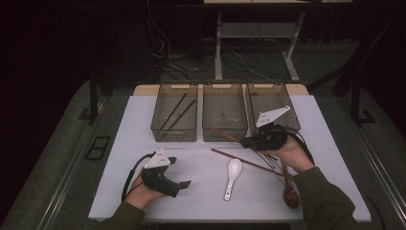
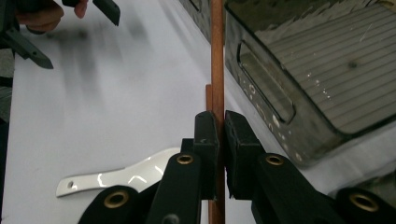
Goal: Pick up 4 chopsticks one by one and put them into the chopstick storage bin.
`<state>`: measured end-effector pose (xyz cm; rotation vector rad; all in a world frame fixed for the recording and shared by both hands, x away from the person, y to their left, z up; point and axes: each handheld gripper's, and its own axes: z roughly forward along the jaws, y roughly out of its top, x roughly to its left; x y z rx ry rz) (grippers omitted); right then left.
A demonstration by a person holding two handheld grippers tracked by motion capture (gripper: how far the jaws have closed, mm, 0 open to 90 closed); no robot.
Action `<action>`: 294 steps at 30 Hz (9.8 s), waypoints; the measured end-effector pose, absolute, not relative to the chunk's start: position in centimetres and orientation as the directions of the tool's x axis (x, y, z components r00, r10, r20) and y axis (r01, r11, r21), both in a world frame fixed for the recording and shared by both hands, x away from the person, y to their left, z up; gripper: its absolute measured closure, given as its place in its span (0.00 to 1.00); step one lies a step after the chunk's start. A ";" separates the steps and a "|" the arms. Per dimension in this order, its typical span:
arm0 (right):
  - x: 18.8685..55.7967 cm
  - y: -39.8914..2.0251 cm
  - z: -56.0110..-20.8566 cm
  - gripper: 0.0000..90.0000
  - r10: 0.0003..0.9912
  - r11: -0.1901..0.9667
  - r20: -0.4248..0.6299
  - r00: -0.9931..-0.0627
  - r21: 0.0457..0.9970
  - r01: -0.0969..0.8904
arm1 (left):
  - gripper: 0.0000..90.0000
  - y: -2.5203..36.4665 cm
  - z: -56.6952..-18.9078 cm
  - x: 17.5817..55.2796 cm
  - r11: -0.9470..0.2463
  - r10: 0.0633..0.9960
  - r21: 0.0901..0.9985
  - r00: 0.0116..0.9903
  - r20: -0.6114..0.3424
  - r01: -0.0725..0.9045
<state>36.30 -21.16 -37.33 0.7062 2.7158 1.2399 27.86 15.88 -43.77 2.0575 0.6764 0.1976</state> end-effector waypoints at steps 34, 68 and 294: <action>41.5 -13.7 -32.4 0.93 0.523 0.567 0.090 -0.847 0.705 0.425 | 0.00 15.6 -43.8 27.7 -0.427 0.522 0.822 0.845 -0.116 0.377; 47.7 -3.2 -34.6 0.93 0.637 0.579 0.090 -0.765 0.600 0.553 | 0.00 15.3 -43.6 27.6 -0.442 0.510 0.825 0.855 -0.092 0.353; 34.1 -22.6 -44.1 0.93 0.442 0.712 0.017 -0.897 0.601 0.362 | 0.00 15.4 -44.0 27.0 -0.457 0.507 0.811 0.856 -0.101 0.366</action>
